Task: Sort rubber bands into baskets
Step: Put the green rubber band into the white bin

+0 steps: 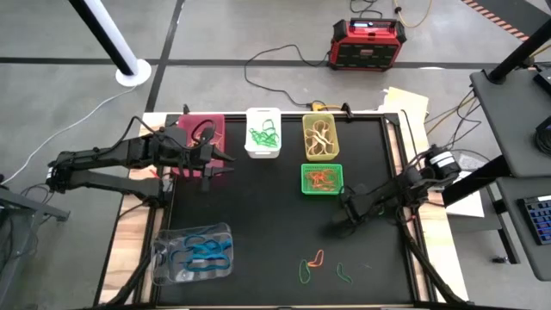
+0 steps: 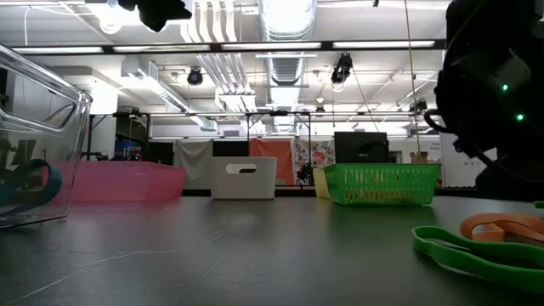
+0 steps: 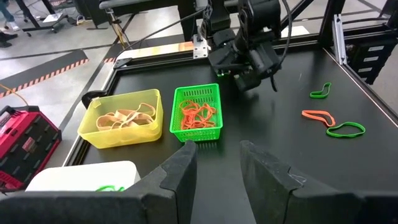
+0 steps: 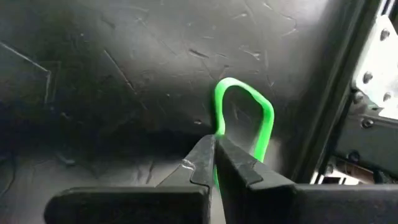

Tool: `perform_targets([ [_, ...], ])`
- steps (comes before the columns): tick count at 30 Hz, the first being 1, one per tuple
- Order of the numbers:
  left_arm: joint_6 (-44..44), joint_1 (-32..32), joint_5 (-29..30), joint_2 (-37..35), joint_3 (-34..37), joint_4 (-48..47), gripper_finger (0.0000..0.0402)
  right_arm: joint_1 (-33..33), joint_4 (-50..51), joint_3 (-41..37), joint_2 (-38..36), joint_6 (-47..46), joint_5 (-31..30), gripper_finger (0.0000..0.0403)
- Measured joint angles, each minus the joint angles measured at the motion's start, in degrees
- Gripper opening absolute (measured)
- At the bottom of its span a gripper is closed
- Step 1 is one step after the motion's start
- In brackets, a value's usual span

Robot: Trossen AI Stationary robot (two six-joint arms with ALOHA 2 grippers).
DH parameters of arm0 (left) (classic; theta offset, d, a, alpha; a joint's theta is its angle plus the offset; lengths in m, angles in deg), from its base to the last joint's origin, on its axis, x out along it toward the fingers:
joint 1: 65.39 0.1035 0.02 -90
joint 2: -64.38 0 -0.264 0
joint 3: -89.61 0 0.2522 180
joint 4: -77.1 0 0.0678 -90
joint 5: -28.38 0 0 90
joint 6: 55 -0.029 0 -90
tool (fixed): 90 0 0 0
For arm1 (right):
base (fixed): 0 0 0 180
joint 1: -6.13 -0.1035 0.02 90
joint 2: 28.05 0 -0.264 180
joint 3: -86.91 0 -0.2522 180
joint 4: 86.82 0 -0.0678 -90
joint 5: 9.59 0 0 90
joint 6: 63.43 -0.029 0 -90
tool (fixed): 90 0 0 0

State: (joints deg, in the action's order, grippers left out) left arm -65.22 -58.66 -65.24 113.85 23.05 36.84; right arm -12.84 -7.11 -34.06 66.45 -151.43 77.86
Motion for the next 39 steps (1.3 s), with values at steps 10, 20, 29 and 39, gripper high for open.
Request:
perform_targets([
  [10,-0.19,0.00,0.00,0.01,0.00,0.15,0.0107,-1.71,-3.24,7.16,0.35,3.19,-3.55,0.0009],
  [20,-0.19,0.00,0.00,0.04,0.00,0.37,0.0107,-2.00,14.16,10.09,-4.75,-1.71,-6.07,0.0009],
  [29,-0.19,0.00,0.00,0.04,0.00,0.24,0.0107,-1.15,10.79,3.52,0.77,-3.92,-4.35,0.0009],
  [39,-0.19,0.02,0.00,0.04,0.00,0.37,0.0107,-1.12,4.23,3.59,7.48,0.34,-4.47,0.0009],
])
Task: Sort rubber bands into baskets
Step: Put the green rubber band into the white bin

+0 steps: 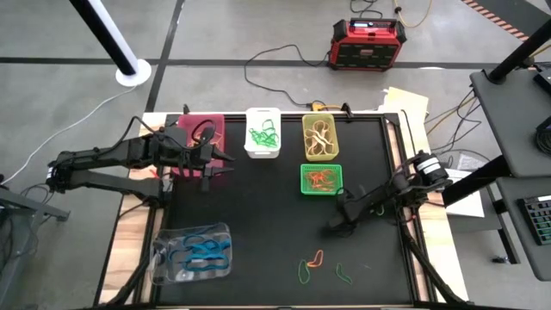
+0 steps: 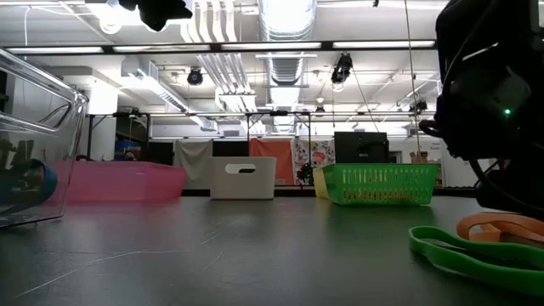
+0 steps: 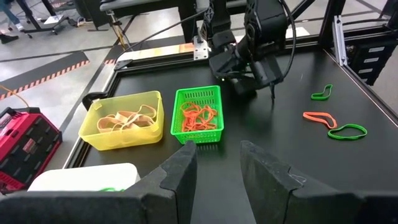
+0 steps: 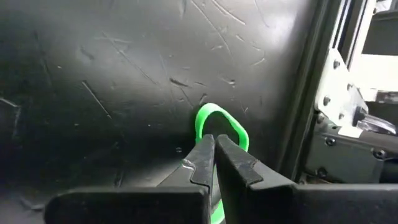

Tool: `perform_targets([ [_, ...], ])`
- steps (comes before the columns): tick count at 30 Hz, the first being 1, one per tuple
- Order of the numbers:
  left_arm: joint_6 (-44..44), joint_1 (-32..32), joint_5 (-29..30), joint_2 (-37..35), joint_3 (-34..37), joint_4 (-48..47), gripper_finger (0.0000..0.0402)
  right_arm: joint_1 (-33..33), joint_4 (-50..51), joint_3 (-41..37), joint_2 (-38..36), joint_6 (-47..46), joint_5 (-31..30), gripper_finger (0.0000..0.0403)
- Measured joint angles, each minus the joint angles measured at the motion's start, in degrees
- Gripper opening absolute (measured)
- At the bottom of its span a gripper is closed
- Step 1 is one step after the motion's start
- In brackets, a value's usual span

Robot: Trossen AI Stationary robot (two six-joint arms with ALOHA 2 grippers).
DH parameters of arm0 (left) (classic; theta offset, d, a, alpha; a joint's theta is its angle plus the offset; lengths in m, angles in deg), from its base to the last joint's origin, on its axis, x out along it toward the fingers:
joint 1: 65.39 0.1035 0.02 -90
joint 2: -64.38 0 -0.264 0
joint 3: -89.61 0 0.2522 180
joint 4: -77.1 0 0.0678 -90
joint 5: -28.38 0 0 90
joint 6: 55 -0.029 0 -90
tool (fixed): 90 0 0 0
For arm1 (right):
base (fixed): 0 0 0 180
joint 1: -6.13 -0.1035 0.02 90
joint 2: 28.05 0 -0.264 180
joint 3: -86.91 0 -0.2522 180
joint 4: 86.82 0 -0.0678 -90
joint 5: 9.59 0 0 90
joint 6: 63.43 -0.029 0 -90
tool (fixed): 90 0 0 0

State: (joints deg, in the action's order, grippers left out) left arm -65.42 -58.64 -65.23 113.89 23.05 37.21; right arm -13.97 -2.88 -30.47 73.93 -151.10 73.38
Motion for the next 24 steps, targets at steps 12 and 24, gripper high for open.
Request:
perform_targets([
  [12,0.00,-0.01,0.01,0.02,0.00,0.21,0.0107,-0.57,0.39,3.95,-10.12,1.52,-4.69,0.0009],
  [24,-0.01,-0.01,0.00,0.02,0.00,0.35,0.0107,1.12,-8.01,-1.04,-18.59,3.36,2.52,0.0079],
])
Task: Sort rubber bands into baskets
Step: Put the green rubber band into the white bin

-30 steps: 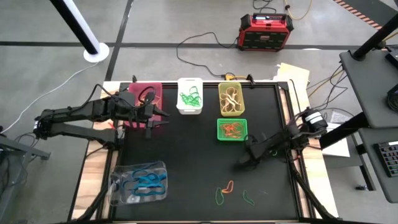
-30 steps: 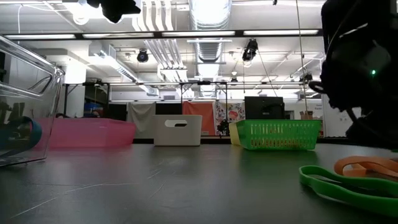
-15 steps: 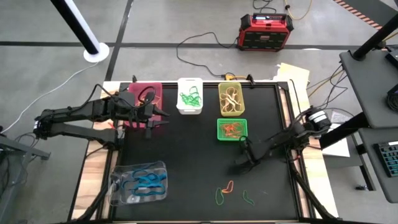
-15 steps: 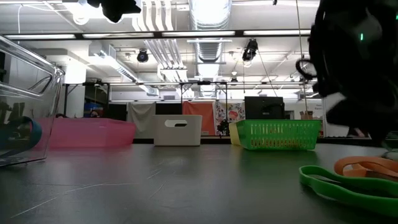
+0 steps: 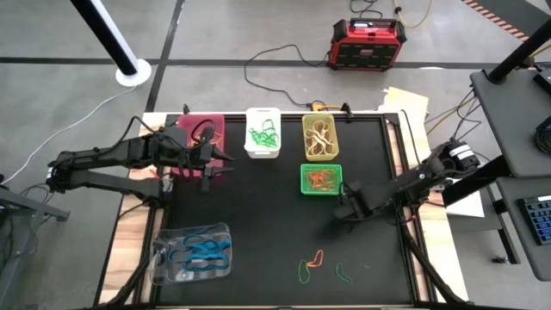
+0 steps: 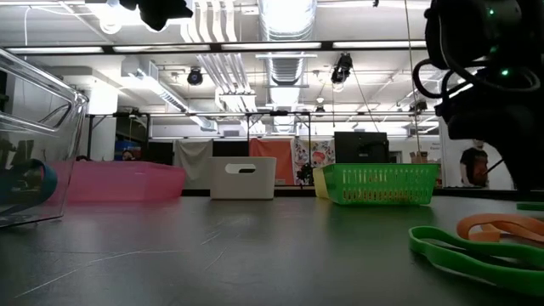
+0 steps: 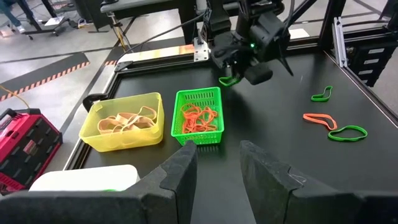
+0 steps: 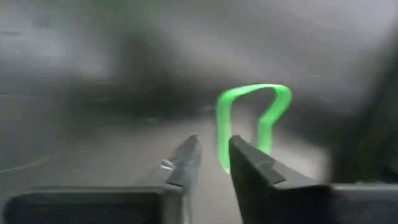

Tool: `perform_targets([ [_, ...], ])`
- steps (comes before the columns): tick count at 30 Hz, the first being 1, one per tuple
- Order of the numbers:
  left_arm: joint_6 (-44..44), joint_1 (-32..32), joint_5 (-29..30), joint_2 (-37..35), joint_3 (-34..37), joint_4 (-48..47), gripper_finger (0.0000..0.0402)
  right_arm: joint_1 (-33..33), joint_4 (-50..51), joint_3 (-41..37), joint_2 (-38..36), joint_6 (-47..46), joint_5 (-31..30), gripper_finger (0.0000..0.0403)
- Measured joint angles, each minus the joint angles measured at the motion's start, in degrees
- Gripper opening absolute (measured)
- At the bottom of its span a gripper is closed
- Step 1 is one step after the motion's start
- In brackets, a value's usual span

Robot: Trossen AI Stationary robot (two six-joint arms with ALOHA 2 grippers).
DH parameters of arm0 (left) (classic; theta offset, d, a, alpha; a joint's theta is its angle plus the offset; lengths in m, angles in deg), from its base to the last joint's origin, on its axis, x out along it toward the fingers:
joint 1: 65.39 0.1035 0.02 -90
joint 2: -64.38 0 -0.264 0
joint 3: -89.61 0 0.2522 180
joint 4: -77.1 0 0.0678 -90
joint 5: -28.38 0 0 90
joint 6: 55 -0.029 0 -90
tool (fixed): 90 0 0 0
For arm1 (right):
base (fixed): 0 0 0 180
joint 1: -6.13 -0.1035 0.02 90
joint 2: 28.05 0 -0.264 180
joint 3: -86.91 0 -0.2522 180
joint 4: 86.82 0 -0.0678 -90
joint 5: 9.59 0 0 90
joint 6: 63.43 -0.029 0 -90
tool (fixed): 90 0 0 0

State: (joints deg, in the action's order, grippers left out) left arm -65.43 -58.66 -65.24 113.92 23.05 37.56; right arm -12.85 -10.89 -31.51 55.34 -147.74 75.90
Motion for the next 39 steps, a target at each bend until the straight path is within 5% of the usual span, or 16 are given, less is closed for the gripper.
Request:
perform_targets([
  [6,0.01,-0.01,0.00,0.00,0.00,-0.02,0.0107,0.04,-3.37,-3.22,0.92,-0.37,-3.02,0.0144],
  [11,0.00,-0.01,0.00,0.00,0.00,-0.09,0.0107,0.17,-4.85,-5.06,1.89,-0.27,-3.06,0.0154],
  [17,0.00,0.01,0.00,0.00,0.00,-0.08,0.0107,0.15,-8.40,-6.22,1.56,1.78,-3.19,0.0113],
  [24,-0.01,-0.01,0.00,0.00,0.00,-0.07,0.0107,0.15,-10.94,-7.79,1.58,2.52,-3.19,0.0020],
  [36,0.01,-0.01,0.00,0.00,0.00,-0.07,0.0107,0.13,1.08,2.54,-9.06,4.39,-5.10,0.0008],
  [39,-0.01,0.01,0.00,0.00,0.00,0.00,0.0107,0.15,-0.04,7.78,-12.54,7.35,-12.41,0.0008],
])
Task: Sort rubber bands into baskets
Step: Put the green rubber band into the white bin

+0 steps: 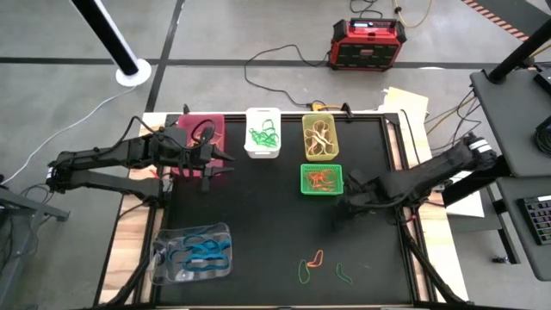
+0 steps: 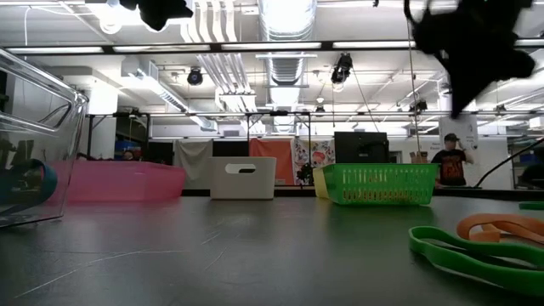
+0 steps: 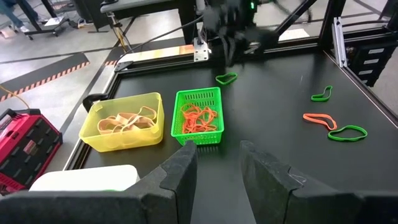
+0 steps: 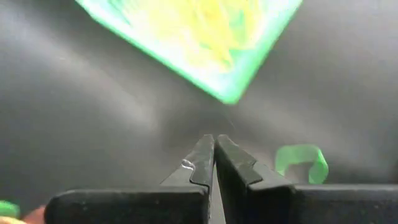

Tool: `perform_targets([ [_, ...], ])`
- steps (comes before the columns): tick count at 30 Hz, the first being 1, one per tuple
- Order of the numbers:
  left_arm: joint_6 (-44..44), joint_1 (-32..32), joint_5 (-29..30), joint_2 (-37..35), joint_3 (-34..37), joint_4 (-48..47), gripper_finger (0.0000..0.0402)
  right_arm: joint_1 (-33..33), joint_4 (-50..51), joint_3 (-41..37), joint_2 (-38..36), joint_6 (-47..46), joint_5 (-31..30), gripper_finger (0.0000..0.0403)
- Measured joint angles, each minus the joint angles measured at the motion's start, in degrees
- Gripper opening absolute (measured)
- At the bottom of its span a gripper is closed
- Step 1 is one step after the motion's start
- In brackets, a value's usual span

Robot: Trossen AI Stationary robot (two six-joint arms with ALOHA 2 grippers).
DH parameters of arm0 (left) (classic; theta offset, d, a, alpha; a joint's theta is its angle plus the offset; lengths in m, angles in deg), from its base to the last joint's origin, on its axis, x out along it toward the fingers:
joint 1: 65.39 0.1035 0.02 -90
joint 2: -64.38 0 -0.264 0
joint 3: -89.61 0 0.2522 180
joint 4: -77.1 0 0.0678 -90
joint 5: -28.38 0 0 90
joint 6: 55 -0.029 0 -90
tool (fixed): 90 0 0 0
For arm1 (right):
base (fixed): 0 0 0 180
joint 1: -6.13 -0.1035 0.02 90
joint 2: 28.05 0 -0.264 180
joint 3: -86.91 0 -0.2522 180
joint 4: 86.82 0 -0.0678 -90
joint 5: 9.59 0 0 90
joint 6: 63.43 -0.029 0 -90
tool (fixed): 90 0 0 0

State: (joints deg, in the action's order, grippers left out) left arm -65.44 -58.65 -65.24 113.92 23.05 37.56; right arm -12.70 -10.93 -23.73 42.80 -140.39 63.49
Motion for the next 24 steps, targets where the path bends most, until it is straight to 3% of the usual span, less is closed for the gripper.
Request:
perform_targets([
  [2,-0.36,0.01,0.00,0.00,0.00,0.11,0.0107,0.33,-0.02,2.64,-0.79,1.57,-5.01,0.0008],
  [4,-0.63,0.01,0.00,0.00,0.00,0.13,0.0107,0.79,0.77,3.90,-0.73,2.24,-5.74,0.0008],
  [7,-0.61,0.01,0.00,0.00,0.00,-0.08,0.0107,1.31,2.95,3.91,0.47,1.12,-0.51,0.0009],
  [12,-0.61,0.00,0.00,0.00,0.00,-1.11,0.0107,1.58,5.89,-2.37,3.65,-4.89,11.34,0.0011],
  [16,-1.02,-0.01,0.00,0.00,0.00,-1.04,0.0107,1.62,3.07,-7.66,4.91,-6.50,12.56,0.0030],
  [24,-1.06,0.01,0.00,0.00,0.00,-0.94,0.0107,3.49,-6.42,-17.29,5.02,-6.97,12.47,0.0105],
])
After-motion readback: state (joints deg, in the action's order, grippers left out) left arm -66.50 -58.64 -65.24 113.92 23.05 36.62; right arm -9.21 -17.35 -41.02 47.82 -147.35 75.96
